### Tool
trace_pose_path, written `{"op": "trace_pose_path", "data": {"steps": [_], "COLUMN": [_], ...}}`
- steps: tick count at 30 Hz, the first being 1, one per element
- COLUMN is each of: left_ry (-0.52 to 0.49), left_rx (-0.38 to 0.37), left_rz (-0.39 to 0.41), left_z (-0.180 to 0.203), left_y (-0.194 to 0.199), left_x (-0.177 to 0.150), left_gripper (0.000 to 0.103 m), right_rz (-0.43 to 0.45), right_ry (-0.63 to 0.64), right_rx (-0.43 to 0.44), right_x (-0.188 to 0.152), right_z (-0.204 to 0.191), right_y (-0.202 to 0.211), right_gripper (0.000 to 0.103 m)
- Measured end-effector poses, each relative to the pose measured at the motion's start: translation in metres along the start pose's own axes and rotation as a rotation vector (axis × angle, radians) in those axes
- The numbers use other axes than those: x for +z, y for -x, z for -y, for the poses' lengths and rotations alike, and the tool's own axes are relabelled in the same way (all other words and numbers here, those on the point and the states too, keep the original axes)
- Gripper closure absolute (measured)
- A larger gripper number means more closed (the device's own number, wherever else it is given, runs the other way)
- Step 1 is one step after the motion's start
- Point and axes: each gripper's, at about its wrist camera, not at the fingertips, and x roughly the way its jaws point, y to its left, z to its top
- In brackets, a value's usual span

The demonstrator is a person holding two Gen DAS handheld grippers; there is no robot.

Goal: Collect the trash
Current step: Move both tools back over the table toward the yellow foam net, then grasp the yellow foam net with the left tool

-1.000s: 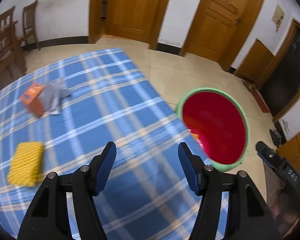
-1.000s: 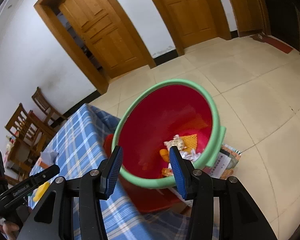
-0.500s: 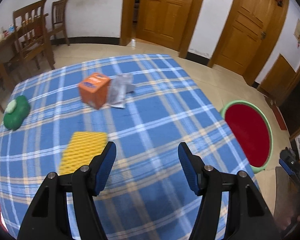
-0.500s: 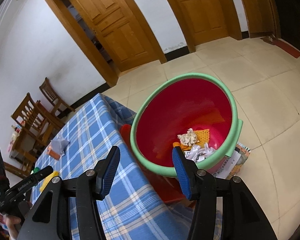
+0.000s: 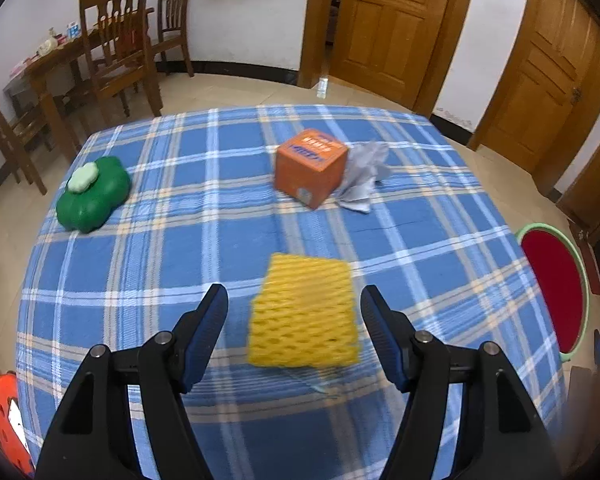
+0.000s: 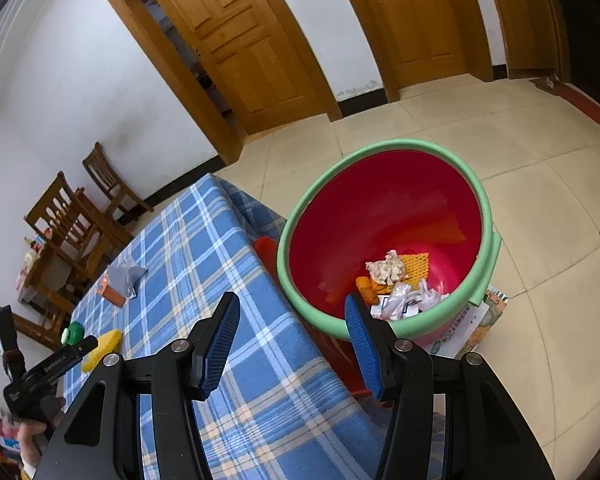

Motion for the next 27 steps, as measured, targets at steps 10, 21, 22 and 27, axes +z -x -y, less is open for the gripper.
{"op": "trace_pose_path", "data": {"steps": [10, 21, 22, 27], "left_ry": [0.006, -0.020, -0.022, -0.030], "left_rx": [-0.023, -0.126, -0.136, -0.184], "left_rz": [-0.046, -0.014, -0.008, 0.016], "left_z": [-0.006, 0.001, 0.001, 0.003], "left_y": [-0.013, -0.002, 0.001, 0.012], "left_x": [-0.010, -0.015, -0.015, -0.014], "left_gripper": [0.034, 0.077, 0.081, 0.092], "right_rz": [-0.017, -0.035, -0.037, -0.050], "right_ry": [0.023, 0.063, 0.067, 0.088], "right_rx": [-0.002, 0.009, 0.011, 0.026], "right_x": [-0.002, -0.006, -0.006, -0.007], "right_z": [-0.010, -0.026, -0.028, -0.037], "right_y": [-0.003, -0.007, -0.007, -0.010], "right_gripper": [0.047, 0.047, 0.047, 0.047]}}
